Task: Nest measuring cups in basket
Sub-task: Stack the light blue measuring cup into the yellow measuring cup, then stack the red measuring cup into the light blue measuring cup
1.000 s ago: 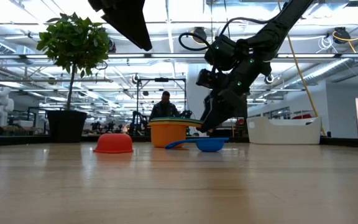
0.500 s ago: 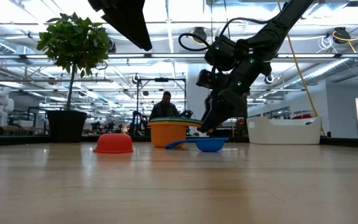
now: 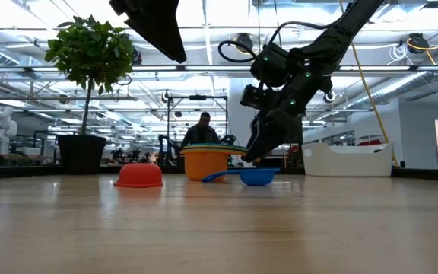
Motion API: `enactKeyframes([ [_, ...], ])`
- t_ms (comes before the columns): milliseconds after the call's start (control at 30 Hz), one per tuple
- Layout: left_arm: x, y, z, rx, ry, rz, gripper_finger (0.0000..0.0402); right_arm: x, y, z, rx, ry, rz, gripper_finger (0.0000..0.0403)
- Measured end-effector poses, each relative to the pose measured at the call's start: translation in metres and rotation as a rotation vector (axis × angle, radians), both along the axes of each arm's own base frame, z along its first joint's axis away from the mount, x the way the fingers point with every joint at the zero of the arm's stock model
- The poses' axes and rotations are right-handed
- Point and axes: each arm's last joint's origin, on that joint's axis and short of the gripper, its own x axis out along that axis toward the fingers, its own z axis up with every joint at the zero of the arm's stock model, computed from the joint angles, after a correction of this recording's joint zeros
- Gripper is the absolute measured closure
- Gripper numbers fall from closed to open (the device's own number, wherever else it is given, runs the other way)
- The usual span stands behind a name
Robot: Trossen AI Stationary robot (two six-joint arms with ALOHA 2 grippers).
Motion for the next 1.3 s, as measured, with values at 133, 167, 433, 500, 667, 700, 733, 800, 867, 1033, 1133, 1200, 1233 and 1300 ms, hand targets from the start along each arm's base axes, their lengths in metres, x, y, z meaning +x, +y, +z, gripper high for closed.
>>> enactKeyframes([
  [133, 0.0, 0.0, 0.0, 0.0, 0.001, 0.002, 0.0241, -0.002, 0.001, 0.005, -0.004, -0.007, -0.002, 0.0165],
  [167, 0.0, 0.0, 0.0, 0.0, 0.002, 0.004, 0.0241, -0.002, 0.001, 0.008, -0.006, -0.013, -0.002, 0.0158],
  [433, -0.01, 0.005, -0.002, -0.044, 0.015, 0.127, 0.0241, -0.011, 0.005, 0.04, -0.017, -0.089, -0.021, 0.0124],
  [500, -0.014, 0.009, -0.003, -0.063, 0.017, 0.194, 0.0241, -0.015, 0.008, 0.049, -0.024, -0.099, -0.02, 0.0122],
  [667, -0.021, 0.019, -0.004, -0.086, 0.083, 0.28, 0.0241, -0.027, 0.015, 0.074, -0.089, -0.126, -0.044, 0.0122],
  [700, -0.02, 0.02, -0.004, -0.09, 0.085, 0.288, 0.0241, -0.03, 0.016, 0.079, -0.097, -0.138, -0.042, 0.0122],
  [733, -0.02, 0.021, -0.004, -0.093, 0.082, 0.291, 0.0241, -0.033, 0.018, 0.084, -0.105, -0.143, -0.039, 0.0122],
  [800, -0.019, 0.023, -0.006, -0.093, 0.083, 0.296, 0.0241, -0.039, 0.02, 0.093, -0.122, -0.162, -0.029, 0.0122],
  [867, -0.02, 0.026, -0.01, -0.083, 0.1, 0.298, 0.0241, -0.046, 0.022, 0.101, -0.138, -0.167, -0.016, 0.0122],
  [1033, -0.033, 0.049, -0.034, -0.097, 0.144, 0.529, 0.024, -0.067, 0.028, 0.117, -0.155, -0.144, 0.008, 0.0122],
  [1133, -0.045, 0.075, -0.051, -0.157, 0.232, 0.779, 0.024, -0.079, 0.032, 0.124, -0.162, -0.13, 0.019, 0.0122],
  [1200, -0.05, 0.088, -0.062, -0.205, 0.286, 0.873, 0.024, -0.085, 0.034, 0.13, -0.172, -0.144, 0.022, 0.0122],
  [1233, -0.051, 0.093, -0.066, -0.226, 0.31, 0.898, 0.024, -0.087, 0.034, 0.133, -0.176, -0.155, 0.021, 0.0122],
  [1300, -0.051, 0.103, -0.072, -0.28, 0.363, 0.915, 0.024, -0.091, 0.035, 0.138, -0.182, -0.174, 0.017, 0.0122],
])
